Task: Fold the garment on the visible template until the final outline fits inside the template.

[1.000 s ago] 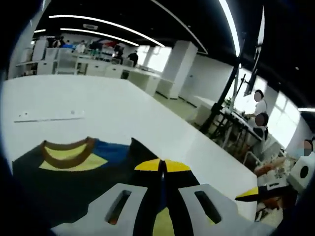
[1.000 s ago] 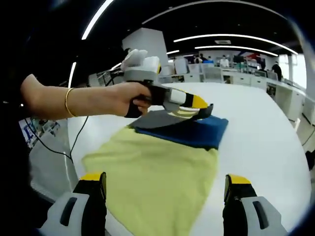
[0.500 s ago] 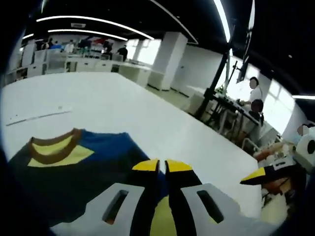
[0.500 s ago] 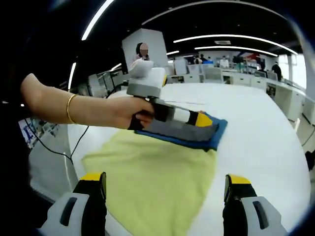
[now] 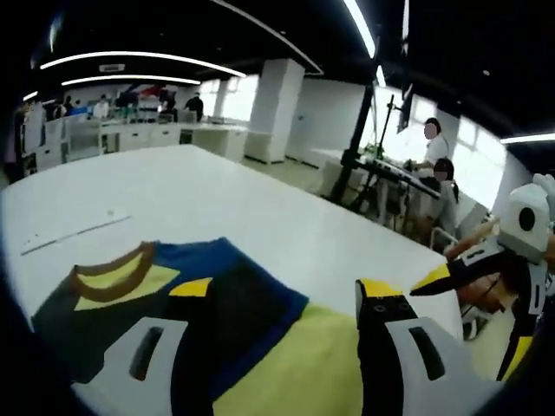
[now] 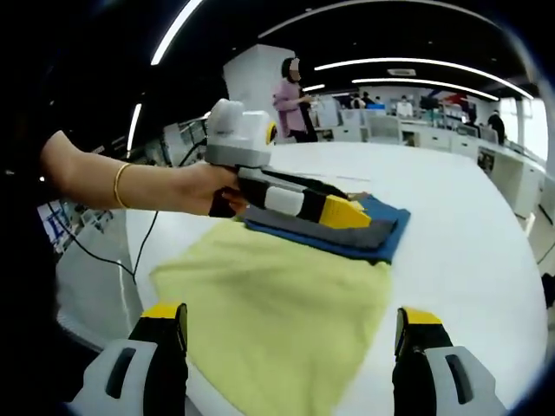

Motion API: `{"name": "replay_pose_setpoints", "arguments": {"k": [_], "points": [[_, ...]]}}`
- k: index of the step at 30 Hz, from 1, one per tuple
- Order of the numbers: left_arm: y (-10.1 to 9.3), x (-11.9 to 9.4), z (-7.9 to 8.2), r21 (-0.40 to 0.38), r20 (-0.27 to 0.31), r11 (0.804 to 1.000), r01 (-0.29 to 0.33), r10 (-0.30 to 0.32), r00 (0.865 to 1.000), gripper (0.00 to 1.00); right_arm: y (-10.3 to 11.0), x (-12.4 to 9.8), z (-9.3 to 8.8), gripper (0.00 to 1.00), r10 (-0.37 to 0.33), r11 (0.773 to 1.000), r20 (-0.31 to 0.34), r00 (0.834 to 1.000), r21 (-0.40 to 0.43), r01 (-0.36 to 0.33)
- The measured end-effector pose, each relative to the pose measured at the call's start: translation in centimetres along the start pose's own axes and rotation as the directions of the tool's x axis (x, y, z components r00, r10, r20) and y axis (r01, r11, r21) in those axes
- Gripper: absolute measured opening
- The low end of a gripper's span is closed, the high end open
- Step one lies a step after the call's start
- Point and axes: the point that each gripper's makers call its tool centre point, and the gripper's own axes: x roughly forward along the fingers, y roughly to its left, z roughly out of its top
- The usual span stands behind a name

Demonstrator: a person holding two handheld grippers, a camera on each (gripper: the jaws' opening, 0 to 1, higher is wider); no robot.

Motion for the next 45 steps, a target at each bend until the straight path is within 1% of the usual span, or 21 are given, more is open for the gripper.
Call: {"name": "replay_pose_setpoints", "arguments": {"k": [3,5,7,9,12,14,15,19,23,26,30,36,39,43,45], "points": [[0.2,-1.1,0.1,0.006,0.003,1.000,0.005,-0.005,1.000,0.72,0.5,0.2,0.1,0.99,0.020,1.000,-0.012,1.000,-0.017,-0.020],[0.2,-1.9,0.2,0.004,0.004,1.000,0.006,-0.006,1.000,0.75,0.7,0.3,0.1,0.99,0.032,0.999,-0.020,0.999,-0.031,-0.032],[0.3,-2.5,0.3,0.020,0.003,1.000,0.001,-0.001,1.000,0.79,1.0,0.3,0.1,0.99,0.048,0.998,-0.031,0.998,-0.040,-0.049],[0.4,-3.5,0.4,0.029,0.002,1.000,0.000,0.000,1.000,0.85,1.2,0.3,0.0,0.99,0.064,0.996,-0.046,0.997,-0.052,-0.066],[0.5,-4.5,0.3,0.050,-0.002,0.999,-0.001,0.001,1.000,0.89,1.6,0.2,0.0,0.99,0.092,0.992,-0.069,0.993,-0.078,-0.097],[1.0,-5.3,-0.2,0.081,-0.028,0.997,-0.014,0.017,0.999,0.90,1.7,0.2,-0.1,0.99,0.097,0.989,-0.091,0.991,-0.100,-0.106],[1.1,-5.7,-0.5,0.087,-0.035,0.996,-0.013,0.017,0.999,0.91,1.8,0.2,-0.1,0.99,0.103,0.987,-0.105,0.989,-0.110,-0.114],[1.3,-7.3,-1.9,0.117,-0.076,0.993,-0.007,0.016,0.997,0.95,2.0,0.1,-0.2,0.99,0.118,0.981,-0.127,0.985,-0.140,-0.135],[1.3,-8.9,-3.0,0.121,-0.097,0.993,0.001,0.011,0.995,0.99,2.3,-0.1,-0.5,0.99,0.130,0.974,-0.162,0.978,-0.166,-0.156],[1.3,-10.0,-3.9,0.135,-0.124,0.991,0.007,0.010,0.992,0.99,2.4,-0.2,-0.7,0.99,0.137,0.969,-0.180,0.974,-0.179,-0.170],[0.9,-11.7,-5.1,0.167,-0.164,0.985,0.034,-0.006,0.986,0.99,2.6,-0.3,-1.1,0.99,0.147,0.961,-0.209,0.967,-0.199,-0.189],[0.0,-13.8,-6.2,0.146,-0.175,0.988,0.058,-0.032,0.984,0.99,2.8,-0.5,-1.9,0.98,0.154,0.945,-0.267,0.951,-0.242,-0.221],[-0.6,-14.9,-7.4,0.174,-0.216,0.982,0.076,-0.037,0.976,0.99,3.0,-0.6,-2.3,0.95,0.158,0.936,-0.294,0.943,-0.258,-0.238],[-1.4,-16.4,-8.8,0.193,-0.249,0.976,0.097,-0.047,0.967,0.99,3.0,-0.9,-2.9,0.91,0.159,0.928,-0.324,0.933,-0.273,-0.253],[-1.6,-17.1,-9.5,0.193,-0.265,0.976,0.096,-0.042,0.963,0.97,3.0,-1.0,-3.3,0.90,0.154,0.925,-0.338,0.928,-0.282,-0.256]]}}
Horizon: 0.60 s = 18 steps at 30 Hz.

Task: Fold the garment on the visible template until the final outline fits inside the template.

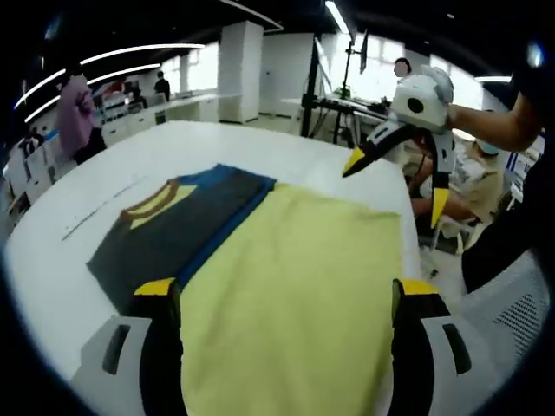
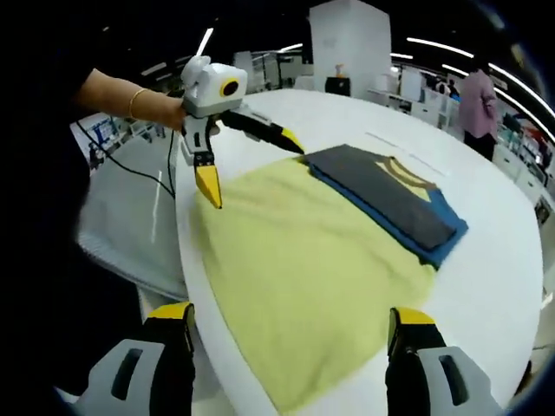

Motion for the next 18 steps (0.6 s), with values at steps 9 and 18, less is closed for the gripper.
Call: {"name": "replay_pose_setpoints", "arguments": {"k": [9,18], "points": [[-2.2,-1.8,-2.7,0.002,-0.042,1.000,0.012,-0.012,0.999,0.90,0.9,0.1,-1.5,0.74,0.025,0.998,-0.060,0.998,-0.056,-0.028],[-2.9,-3.6,-5.1,-0.001,-0.091,1.000,0.000,0.000,0.996,0.79,1.1,0.1,-2.7,0.70,0.011,0.994,-0.095,0.995,-0.103,-0.021]]}}
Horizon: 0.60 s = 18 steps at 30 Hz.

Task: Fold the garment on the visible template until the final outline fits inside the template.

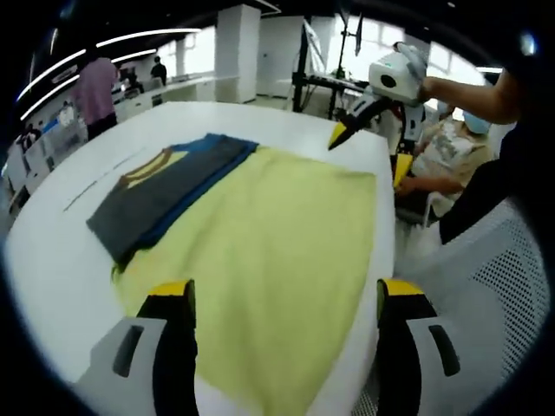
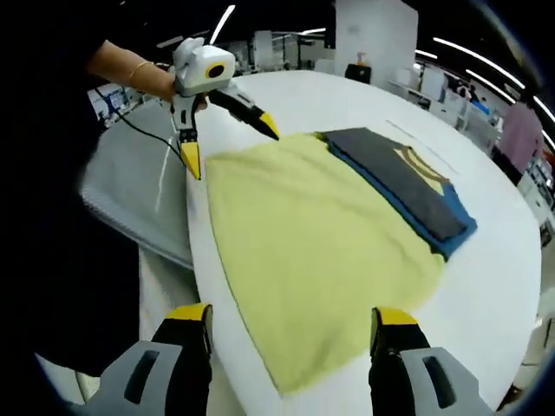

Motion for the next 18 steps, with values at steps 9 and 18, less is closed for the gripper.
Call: {"name": "replay_pose_setpoints", "arguments": {"k": [9,18], "points": [[-0.2,-1.7,-2.9,0.011,-0.067,1.000,-0.028,0.028,0.997,0.69,0.1,0.3,-1.6,0.61,-0.007,0.999,-0.051,0.999,-0.051,0.005],[-0.7,-2.4,-5.5,0.029,-0.135,0.998,-0.053,0.057,0.989,0.54,0.2,0.5,-3.4,0.50,-0.020,0.996,-0.102,0.995,-0.094,0.010]]}}
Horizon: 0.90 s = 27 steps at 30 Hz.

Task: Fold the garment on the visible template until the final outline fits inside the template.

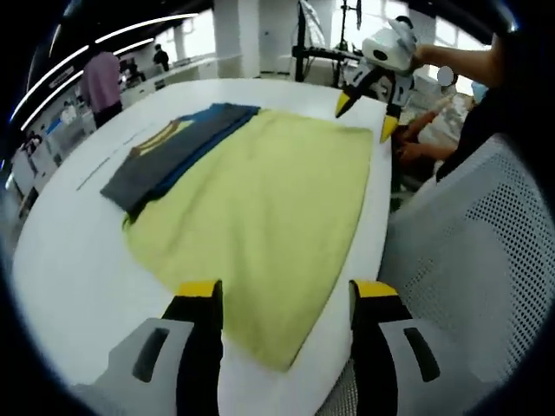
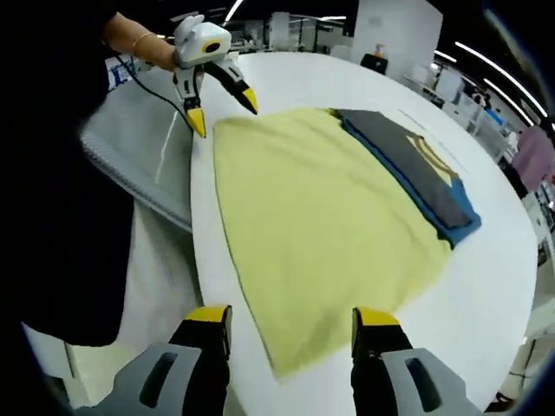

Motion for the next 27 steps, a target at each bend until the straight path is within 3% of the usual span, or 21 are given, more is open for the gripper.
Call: {"name": "replay_pose_setpoints", "arguments": {"k": [11,16,27], "points": [[-0.2,0.0,-1.6,0.009,-0.045,0.999,-0.038,0.038,0.998,0.44,0.1,0.5,-1.2,0.39,-0.007,0.999,-0.056,0.998,-0.052,0.004],[-0.2,0.3,-2.1,0.069,-0.080,0.996,-0.049,0.055,0.995,0.40,0.0,0.7,-1.5,0.36,-0.011,0.998,-0.076,0.997,-0.069,0.006],[0.0,0.4,-1.9,0.083,-0.078,0.995,-0.048,0.054,0.996,0.38,0.2,0.9,-1.8,0.28,0.006,0.998,-0.082,0.997,-0.059,-0.011]]}}
